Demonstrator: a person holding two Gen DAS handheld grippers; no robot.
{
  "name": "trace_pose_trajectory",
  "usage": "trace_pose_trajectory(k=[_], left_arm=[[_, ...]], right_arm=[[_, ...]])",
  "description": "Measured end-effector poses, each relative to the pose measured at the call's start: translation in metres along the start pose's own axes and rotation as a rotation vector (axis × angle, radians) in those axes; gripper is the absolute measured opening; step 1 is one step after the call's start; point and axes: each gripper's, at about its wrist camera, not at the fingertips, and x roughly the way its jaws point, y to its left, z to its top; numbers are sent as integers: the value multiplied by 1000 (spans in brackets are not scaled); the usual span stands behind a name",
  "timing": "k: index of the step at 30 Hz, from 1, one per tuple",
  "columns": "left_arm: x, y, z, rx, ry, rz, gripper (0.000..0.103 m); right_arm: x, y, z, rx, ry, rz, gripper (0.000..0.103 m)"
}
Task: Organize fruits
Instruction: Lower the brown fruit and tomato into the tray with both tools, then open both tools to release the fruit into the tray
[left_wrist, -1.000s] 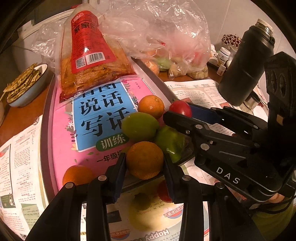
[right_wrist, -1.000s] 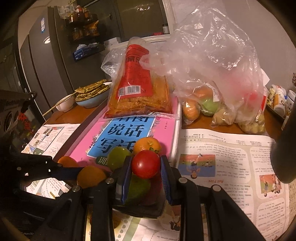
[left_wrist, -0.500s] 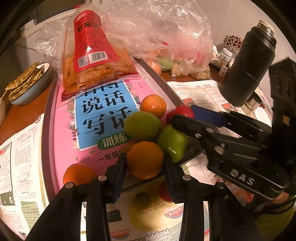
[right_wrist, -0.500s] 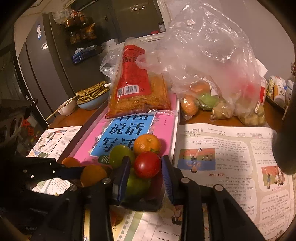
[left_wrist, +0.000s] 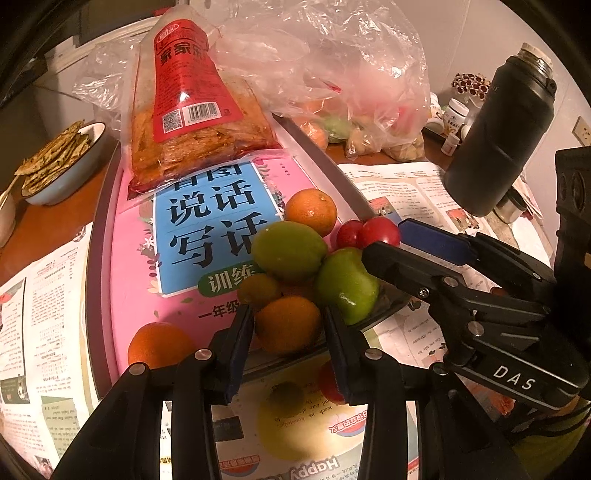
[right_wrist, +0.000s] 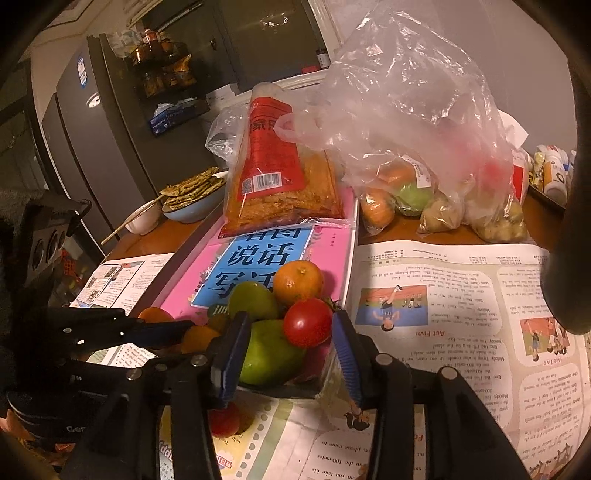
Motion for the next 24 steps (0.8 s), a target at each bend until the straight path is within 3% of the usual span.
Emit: trace_pose_trajectory(k=[5,24], left_arm=[[-1,1,1,-3,-1,7,49],[-4,0,-2,-1,-15,-13,50]], right_arm=[[-3,-4,-1,16,-8,1,52],[-7,-4,-1,15,-19,-19,53]])
